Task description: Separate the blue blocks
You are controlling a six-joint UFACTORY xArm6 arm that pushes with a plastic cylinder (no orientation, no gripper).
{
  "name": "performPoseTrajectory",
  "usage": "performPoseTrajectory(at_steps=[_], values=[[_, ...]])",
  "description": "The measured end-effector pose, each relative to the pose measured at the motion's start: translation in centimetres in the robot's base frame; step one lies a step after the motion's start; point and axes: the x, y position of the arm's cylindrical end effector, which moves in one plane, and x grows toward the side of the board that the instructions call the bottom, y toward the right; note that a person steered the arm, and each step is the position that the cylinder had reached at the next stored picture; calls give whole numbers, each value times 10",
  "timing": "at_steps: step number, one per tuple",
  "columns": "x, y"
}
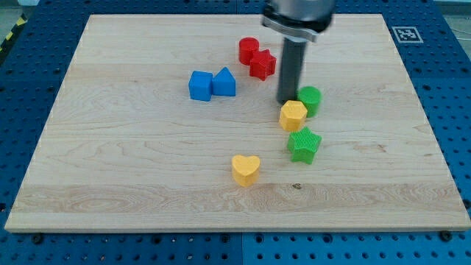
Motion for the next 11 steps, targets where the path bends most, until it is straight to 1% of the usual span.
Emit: performPoseTrajectory(at_steps=[1,2,4,6,7,9,10,11], values=[[16,7],[22,-6],[20,-38],[14,-85],[2,-109],[-59,-142],[-67,-149],[-67,-149]])
